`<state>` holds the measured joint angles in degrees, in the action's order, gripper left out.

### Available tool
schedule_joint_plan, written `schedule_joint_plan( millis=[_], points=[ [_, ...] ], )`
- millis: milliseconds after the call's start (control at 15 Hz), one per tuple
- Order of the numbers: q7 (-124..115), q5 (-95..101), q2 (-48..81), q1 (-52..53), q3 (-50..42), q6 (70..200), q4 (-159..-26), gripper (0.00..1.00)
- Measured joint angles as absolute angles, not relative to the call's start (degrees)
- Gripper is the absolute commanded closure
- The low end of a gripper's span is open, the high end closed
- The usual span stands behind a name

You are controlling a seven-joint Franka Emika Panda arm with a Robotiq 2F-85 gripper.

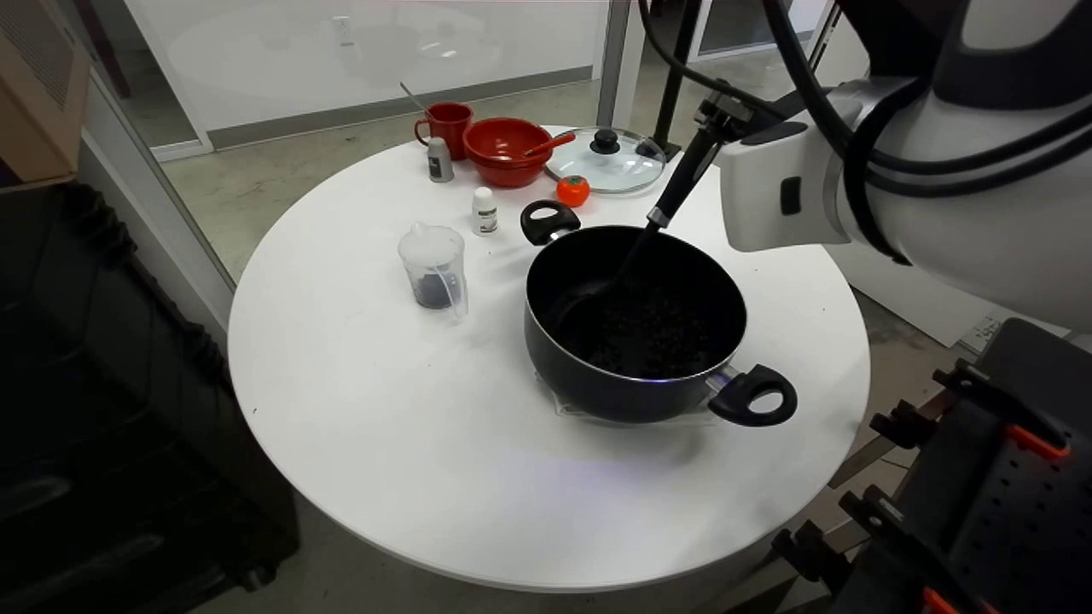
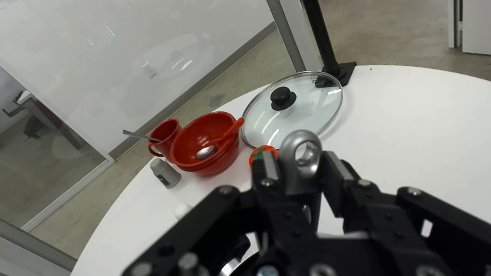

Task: Use the dishing spoon to mix in the pot

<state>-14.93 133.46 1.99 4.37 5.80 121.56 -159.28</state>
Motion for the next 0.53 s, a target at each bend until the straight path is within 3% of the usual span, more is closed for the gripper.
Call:
schedule_joint_plan(
  millis=[533],
  points=[
    [-18.21,137.61,1.50,3.63,4.74,116.34,-158.73,0.92]
  ],
)
